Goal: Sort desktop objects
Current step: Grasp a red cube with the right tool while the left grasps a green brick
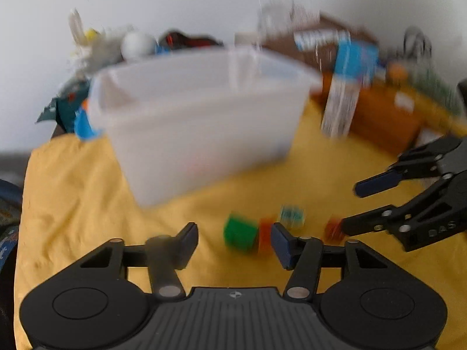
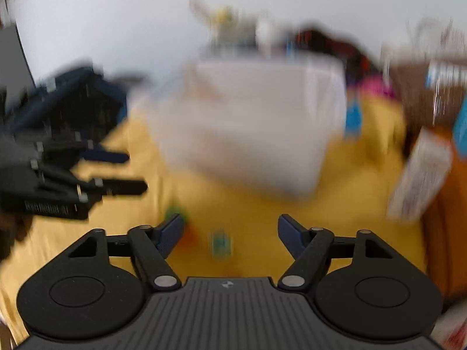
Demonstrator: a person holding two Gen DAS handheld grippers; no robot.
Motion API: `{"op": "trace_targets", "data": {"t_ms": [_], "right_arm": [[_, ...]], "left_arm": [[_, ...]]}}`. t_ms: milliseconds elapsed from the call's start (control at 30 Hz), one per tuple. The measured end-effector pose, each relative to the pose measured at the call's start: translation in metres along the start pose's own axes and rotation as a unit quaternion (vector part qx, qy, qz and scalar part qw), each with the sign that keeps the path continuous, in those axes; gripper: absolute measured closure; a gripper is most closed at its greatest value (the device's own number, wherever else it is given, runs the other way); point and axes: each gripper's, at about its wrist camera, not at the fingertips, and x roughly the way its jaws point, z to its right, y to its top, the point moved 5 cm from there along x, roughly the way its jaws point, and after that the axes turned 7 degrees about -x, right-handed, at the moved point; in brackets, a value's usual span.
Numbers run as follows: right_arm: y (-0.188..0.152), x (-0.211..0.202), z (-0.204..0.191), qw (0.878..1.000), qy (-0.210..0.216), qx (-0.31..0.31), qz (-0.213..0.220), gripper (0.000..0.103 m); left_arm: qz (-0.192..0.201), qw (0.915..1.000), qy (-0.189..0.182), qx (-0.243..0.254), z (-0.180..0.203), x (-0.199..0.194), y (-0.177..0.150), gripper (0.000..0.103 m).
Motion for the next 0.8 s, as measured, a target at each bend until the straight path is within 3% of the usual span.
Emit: {"op": "trace_targets", "data": {"t_ms": [167, 400, 533, 633, 700, 800], "right_arm": [[-0.04, 0.022, -0.012, 0.999, -0.007, -0.013, -0.044, 0.043], [-0.043, 0.033, -0.014, 0.998, -0.018, -0.025, -0.05, 0.044], [-0.044, 0.039, -0.017, 0.998, -0.02, -0.035, -0.053, 0.05], [-0.043, 0.045, -0.019, 0.998, -0.016, -0.032, -0.057, 0.06], [-0.042, 0.046, -0.019, 0.998, -0.011, -0.03, -0.06, 0.079], [-0.041, 0.041, -0.016, 0.999, -0.007, -0.012, -0.053, 0.081]], "left_arm": [[-0.014, 0.9996, 0.018, -0.019, -0.006, 0.017, -0.008, 0.046], [-0.033, 0.9991, 0.021, 0.015, 0.005, 0.037, -0.008, 0.046], [-0.038, 0.9988, 0.022, 0.022, 0.011, 0.046, -0.004, 0.048], [-0.05, 0.9986, 0.003, 0.02, 0.015, 0.052, -0.003, 0.066], [-0.045, 0.9989, -0.001, 0.018, 0.015, 0.05, -0.003, 0.067], [-0.034, 0.9994, -0.006, 0.001, 0.01, 0.039, 0.001, 0.067]]}}
